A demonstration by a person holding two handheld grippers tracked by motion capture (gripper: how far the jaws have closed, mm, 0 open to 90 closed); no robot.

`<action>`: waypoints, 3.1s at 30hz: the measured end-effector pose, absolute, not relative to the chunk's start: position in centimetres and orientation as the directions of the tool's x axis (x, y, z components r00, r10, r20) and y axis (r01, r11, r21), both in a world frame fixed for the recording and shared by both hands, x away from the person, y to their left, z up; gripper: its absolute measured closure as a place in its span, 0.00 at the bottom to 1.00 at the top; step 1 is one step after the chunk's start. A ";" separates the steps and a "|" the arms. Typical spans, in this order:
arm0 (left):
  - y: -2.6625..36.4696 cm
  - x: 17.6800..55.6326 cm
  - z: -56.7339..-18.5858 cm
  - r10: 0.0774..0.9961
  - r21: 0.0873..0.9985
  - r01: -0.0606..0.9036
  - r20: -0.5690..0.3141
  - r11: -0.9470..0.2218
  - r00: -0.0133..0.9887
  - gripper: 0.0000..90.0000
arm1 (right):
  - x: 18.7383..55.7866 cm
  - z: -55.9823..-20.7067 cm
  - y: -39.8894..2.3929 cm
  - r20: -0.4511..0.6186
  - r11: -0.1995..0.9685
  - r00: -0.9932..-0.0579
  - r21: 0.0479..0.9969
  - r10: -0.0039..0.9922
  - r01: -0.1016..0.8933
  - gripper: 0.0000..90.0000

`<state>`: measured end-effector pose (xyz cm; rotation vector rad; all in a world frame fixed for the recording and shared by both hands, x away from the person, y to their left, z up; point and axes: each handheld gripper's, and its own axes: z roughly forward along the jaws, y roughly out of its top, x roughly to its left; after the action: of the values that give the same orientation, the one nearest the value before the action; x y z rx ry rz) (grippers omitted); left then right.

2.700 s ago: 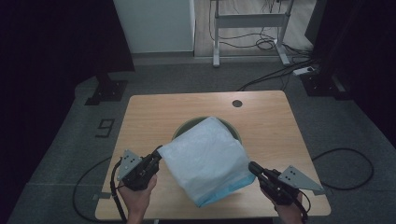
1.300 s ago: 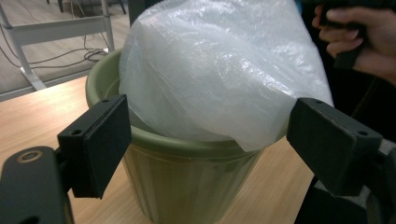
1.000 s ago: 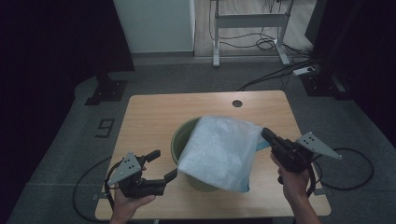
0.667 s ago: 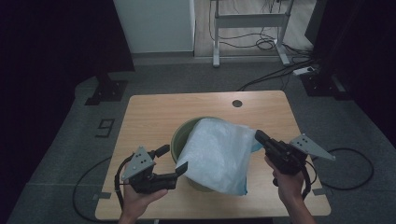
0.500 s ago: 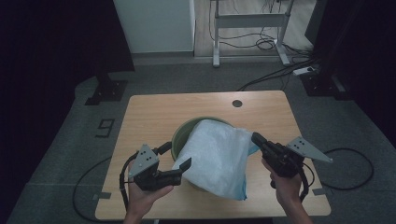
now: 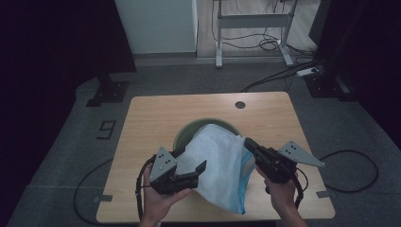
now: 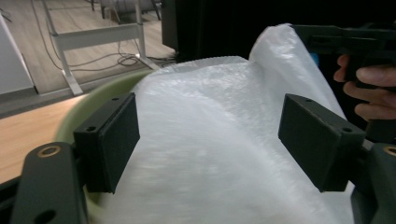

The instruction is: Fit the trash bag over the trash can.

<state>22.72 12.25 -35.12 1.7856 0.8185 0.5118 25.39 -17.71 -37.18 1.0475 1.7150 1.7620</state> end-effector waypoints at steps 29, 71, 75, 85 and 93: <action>8.4 21.5 -37.1 0.682 0.910 0.305 -0.032 -0.283 0.730 0.40 | 24.6 -37.3 -15.6 0.169 -0.079 -0.622 0.982 0.765 0.170 0.98; 14.1 24.8 -35.3 0.627 0.951 0.309 -0.248 0.013 0.738 1.00 | 22.0 -39.3 -14.5 0.124 -0.026 -0.721 0.989 0.682 0.146 0.47; 14.2 25.1 -35.2 0.665 0.956 0.291 -0.233 0.025 0.709 1.00 | 21.3 -39.4 -14.1 0.138 -0.041 -0.740 0.988 0.659 0.148 0.47; 13.3 26.3 -35.1 0.715 0.954 0.299 -0.224 0.022 0.662 1.00 | 19.1 -39.6 -13.4 0.153 -0.049 -0.788 0.987 0.597 0.154 0.46; 13.2 26.9 -35.4 0.735 0.948 0.316 -0.229 0.021 0.638 1.00 | 18.1 -39.9 -13.2 0.147 -0.046 -0.807 0.988 0.573 0.147 0.46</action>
<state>26.94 13.16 -35.37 1.5704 0.8995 0.4048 18.10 -13.20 -39.93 0.7650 1.9216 1.9216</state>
